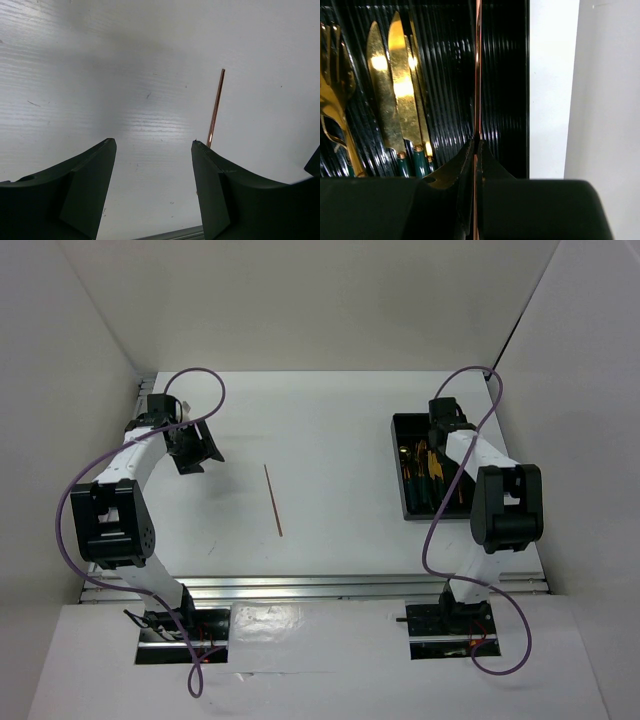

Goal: Sort the eating utensils into containers

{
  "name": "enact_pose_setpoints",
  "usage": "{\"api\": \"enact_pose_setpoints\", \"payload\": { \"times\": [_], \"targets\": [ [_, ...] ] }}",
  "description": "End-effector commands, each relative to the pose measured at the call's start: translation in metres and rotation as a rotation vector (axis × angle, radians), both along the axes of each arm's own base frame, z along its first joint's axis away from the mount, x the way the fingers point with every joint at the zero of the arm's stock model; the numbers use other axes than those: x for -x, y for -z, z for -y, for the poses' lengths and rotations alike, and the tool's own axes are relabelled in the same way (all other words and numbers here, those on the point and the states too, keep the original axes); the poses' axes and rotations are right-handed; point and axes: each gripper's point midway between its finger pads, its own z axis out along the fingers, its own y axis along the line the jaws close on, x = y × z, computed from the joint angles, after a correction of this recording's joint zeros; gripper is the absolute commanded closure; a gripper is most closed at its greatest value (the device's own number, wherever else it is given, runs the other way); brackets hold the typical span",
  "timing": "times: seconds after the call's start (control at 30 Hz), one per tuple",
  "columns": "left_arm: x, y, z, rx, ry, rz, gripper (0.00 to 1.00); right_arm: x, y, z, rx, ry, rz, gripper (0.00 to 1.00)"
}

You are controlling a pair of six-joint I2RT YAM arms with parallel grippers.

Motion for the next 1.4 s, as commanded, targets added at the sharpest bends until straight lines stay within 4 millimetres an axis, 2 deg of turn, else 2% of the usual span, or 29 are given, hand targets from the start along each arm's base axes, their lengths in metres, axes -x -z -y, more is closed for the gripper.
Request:
{"api": "enact_pose_setpoints", "payload": {
  "times": [0.0,0.2,0.4,0.7,0.8,0.87,0.97,1.07,1.17,1.27,1.33,1.37],
  "targets": [
    [-0.009,-0.009,-0.006,-0.021,0.002,0.032,0.25,-0.015,-0.004,-0.003,-0.016,-0.004,0.070,0.94],
    [-0.008,-0.010,-0.004,-0.013,0.006,0.033,0.25,-0.017,-0.003,-0.003,-0.017,-0.004,0.085,0.94],
    [-0.008,-0.010,-0.004,-0.013,0.006,0.033,0.25,-0.015,0.013,-0.001,0.001,-0.002,0.037,0.94],
    [-0.008,-0.010,-0.004,-0.013,0.006,0.033,0.25,-0.010,0.023,0.002,0.015,0.016,0.013,0.94],
    [-0.008,-0.010,-0.004,-0.013,0.006,0.033,0.25,-0.011,0.023,0.001,0.007,0.011,0.013,0.87],
    [-0.008,-0.010,-0.004,-0.013,0.006,0.033,0.25,-0.011,0.023,0.001,0.007,0.011,0.013,0.78],
    [-0.008,-0.010,-0.004,-0.013,0.006,0.033,0.25,-0.012,0.022,-0.001,-0.006,0.012,0.017,0.73],
    [-0.008,-0.010,-0.004,-0.013,0.006,0.033,0.25,-0.019,0.008,-0.003,-0.017,0.006,0.050,0.64],
    [-0.006,-0.011,-0.002,-0.005,0.011,0.034,0.25,-0.023,-0.016,-0.009,-0.063,0.014,0.113,0.63],
    [-0.006,-0.015,0.001,0.009,0.020,0.045,0.25,-0.031,-0.056,-0.017,-0.112,0.002,0.216,0.63],
    [-0.008,-0.020,0.002,0.015,0.025,0.066,0.25,-0.039,-0.088,-0.038,-0.186,-0.052,0.293,0.63],
    [-0.008,-0.020,0.002,0.015,0.025,0.066,0.25,-0.039,-0.097,-0.050,-0.232,-0.050,0.317,0.61]
  ]
}}
